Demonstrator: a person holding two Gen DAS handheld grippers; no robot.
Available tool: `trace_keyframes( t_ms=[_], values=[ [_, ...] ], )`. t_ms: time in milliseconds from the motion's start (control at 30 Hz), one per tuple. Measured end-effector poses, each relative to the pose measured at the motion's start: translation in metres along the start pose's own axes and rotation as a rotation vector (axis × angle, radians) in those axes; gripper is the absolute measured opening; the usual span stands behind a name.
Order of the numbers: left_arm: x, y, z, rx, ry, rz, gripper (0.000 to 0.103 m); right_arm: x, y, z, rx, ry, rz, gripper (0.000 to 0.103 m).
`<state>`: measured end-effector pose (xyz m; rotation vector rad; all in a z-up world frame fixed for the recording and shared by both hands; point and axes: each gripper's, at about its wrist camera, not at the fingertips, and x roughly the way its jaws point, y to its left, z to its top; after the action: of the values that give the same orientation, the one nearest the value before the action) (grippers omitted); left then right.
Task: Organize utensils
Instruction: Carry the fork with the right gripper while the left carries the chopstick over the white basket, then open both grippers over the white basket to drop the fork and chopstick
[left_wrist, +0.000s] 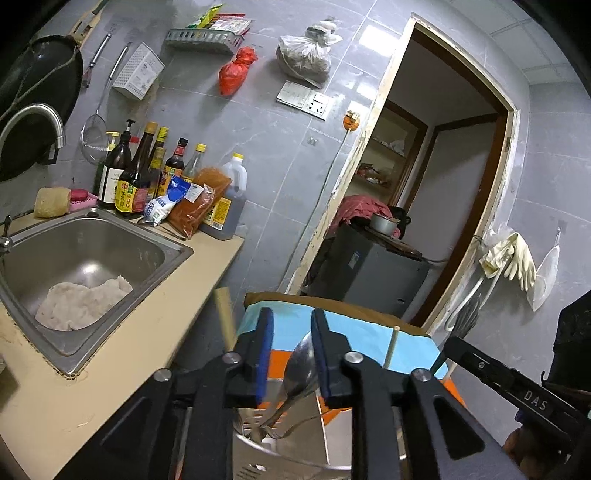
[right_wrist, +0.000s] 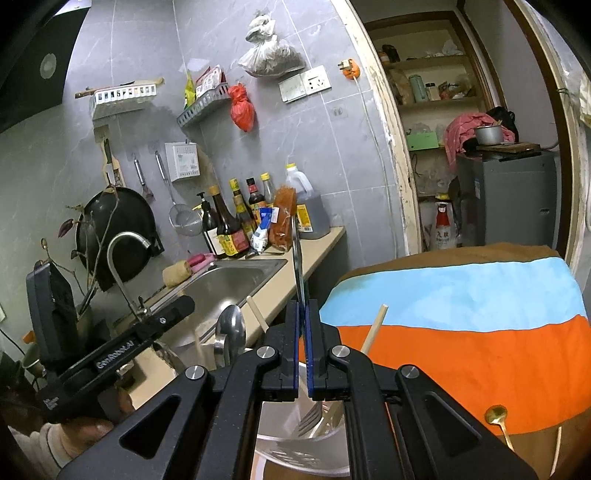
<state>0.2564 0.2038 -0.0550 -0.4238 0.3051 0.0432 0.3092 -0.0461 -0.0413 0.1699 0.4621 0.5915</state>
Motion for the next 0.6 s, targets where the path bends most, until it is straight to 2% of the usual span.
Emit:
trace_keyframes(
  t_ms=[100,167,300,433,500,533,567,600],
  values=[
    [-0.006,-0.001,0.002,0.001,-0.005,0.001,0.032,-0.004,0.000,0.001,-0.002,0.003,0.009,0.003],
    [-0.010,-0.002,0.003,-0.006,-0.014,-0.002,0.045,-0.008,0.001,0.002,-0.005,-0.001,0.011,0.004],
    [-0.017,-0.006,0.007,-0.009,-0.026,-0.003,0.047,-0.017,-0.001,0.007,0.001,-0.018,0.020,0.004],
    [-0.025,-0.016,0.010,0.003,-0.040,-0.002,0.062,-0.032,-0.002,0.013,0.002,-0.056,0.013,0.005],
    [-0.028,-0.022,0.012,0.017,-0.048,-0.001,0.067,-0.040,-0.004,0.018,0.002,-0.074,0.007,0.018],
    [-0.030,-0.027,0.014,0.029,-0.051,0.003,0.074,-0.046,-0.005,0.019,0.002,-0.084,0.001,0.037],
    [-0.031,-0.030,0.014,0.036,-0.052,0.007,0.080,-0.051,-0.007,0.020,0.004,-0.100,-0.005,0.047],
    [-0.033,-0.036,0.015,0.049,-0.056,0.012,0.083,-0.057,-0.010,0.021,0.006,-0.116,-0.011,0.047]
  ],
)
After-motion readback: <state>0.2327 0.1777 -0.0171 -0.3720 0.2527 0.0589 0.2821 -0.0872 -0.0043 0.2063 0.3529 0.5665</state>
